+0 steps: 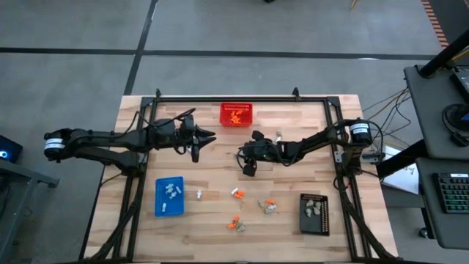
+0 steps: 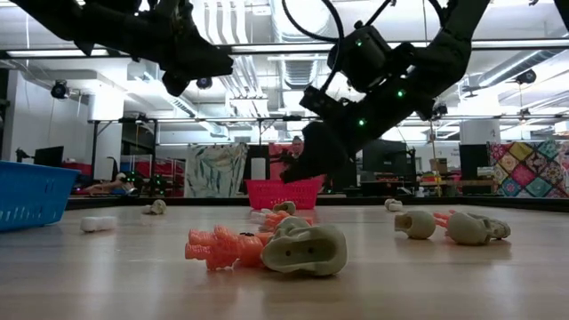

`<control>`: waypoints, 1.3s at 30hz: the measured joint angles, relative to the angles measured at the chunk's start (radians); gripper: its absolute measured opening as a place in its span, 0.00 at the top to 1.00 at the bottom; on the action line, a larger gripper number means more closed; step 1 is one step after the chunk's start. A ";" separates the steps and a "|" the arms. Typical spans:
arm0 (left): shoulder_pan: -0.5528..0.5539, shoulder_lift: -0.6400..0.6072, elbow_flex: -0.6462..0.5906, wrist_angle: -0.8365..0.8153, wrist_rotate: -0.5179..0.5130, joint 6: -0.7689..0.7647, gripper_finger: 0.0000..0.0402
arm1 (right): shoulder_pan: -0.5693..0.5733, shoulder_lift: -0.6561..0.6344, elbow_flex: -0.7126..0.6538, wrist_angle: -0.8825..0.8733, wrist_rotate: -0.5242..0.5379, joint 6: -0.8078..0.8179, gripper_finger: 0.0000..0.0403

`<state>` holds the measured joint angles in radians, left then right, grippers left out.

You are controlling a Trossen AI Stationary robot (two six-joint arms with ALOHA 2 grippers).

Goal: Sort Halloween decoration
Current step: Put the gray skull toy into the black bin

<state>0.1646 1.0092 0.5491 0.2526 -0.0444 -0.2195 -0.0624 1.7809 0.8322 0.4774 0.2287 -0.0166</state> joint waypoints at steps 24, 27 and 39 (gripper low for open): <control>0.000 0.009 0.004 0.010 0.000 0.000 0.81 | -0.021 0.181 0.066 0.046 0.001 0.039 0.59; 0.000 0.010 0.004 0.009 0.001 0.000 0.81 | -0.021 0.181 0.066 0.044 -0.001 0.038 0.65; 0.000 0.012 0.004 0.009 0.001 0.000 0.81 | -0.023 0.158 0.065 0.017 -0.036 0.075 0.83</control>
<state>0.1646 1.0215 0.5533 0.2619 -0.0437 -0.2195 -0.0851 1.9388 0.8970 0.4946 0.1924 0.0586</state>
